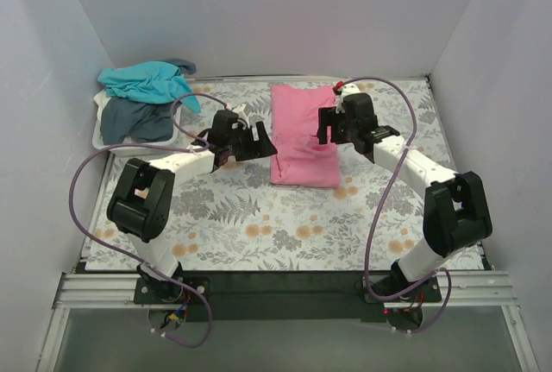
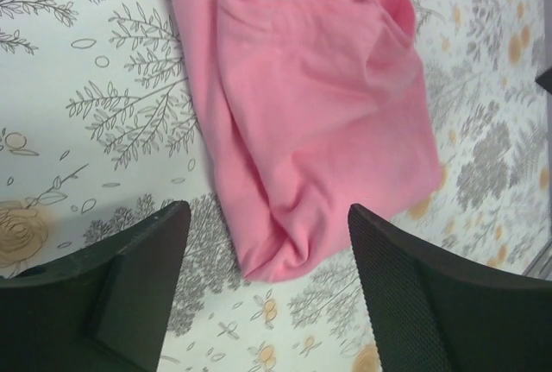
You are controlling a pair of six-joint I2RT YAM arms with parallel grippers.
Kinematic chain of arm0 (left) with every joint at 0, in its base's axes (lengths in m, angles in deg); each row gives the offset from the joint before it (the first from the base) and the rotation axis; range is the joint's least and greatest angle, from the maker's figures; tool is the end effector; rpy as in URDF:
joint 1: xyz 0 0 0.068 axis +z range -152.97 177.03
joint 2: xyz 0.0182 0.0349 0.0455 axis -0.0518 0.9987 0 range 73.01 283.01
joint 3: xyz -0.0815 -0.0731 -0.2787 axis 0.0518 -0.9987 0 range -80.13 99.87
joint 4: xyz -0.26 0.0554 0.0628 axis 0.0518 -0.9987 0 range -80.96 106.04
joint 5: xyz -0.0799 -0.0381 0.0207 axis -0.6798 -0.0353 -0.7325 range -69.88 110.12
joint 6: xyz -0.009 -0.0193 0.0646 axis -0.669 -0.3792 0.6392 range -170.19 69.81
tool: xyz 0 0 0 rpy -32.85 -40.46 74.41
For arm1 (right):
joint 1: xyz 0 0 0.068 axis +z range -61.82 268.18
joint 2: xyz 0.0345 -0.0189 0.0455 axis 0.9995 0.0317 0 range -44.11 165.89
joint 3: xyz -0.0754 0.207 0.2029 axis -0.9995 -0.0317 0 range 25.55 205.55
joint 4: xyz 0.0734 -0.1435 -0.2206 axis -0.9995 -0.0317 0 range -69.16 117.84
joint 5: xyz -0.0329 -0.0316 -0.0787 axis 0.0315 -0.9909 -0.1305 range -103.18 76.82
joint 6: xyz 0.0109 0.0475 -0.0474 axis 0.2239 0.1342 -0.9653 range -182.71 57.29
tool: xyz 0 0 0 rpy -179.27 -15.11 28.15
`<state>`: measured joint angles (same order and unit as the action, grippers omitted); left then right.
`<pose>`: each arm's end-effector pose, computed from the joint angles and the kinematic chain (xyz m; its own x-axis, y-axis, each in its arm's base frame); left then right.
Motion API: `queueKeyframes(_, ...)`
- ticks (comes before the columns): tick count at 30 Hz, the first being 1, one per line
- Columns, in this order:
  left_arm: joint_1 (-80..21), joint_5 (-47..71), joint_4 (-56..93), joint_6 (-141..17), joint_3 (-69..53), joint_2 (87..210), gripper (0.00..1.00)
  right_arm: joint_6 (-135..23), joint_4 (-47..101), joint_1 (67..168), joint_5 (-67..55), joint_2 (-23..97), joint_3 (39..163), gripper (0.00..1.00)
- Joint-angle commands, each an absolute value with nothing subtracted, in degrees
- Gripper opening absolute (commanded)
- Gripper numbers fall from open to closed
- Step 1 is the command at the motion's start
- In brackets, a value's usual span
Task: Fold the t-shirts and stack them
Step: Fold the tshirt
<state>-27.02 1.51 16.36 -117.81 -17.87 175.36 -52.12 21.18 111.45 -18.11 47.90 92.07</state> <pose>0.3715 -0.1849 0.1978 -0.7867 -0.6085 -0.1039 -0.3078 0.5325 -0.7885 0.3668 0.1526 0.2798 -0.5404 -0.0332 -0.8407 -0.2314 0.9666 0.1105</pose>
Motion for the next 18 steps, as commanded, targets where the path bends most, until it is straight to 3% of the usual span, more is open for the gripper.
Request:
queueKeyframes(1, -27.1, 1.0, 23.8, -117.4, -22.7, 170.0, 0.65, -52.1, 24.1, 112.9, -13.6, 46.4, 88.2, 0.68)
queueKeyframes(7, -29.4, 1.1, 26.8, -115.3, -26.9, 169.8, 0.40, -51.1, 25.6, 113.9, -11.4, 45.6, 84.7, 0.61)
queueKeyframes(18, -33.2, 3.9, 27.5, -114.4, -24.4, 175.8, 0.36, -50.2, 27.1, 115.5, -9.7, 47.4, 83.9, 0.57)
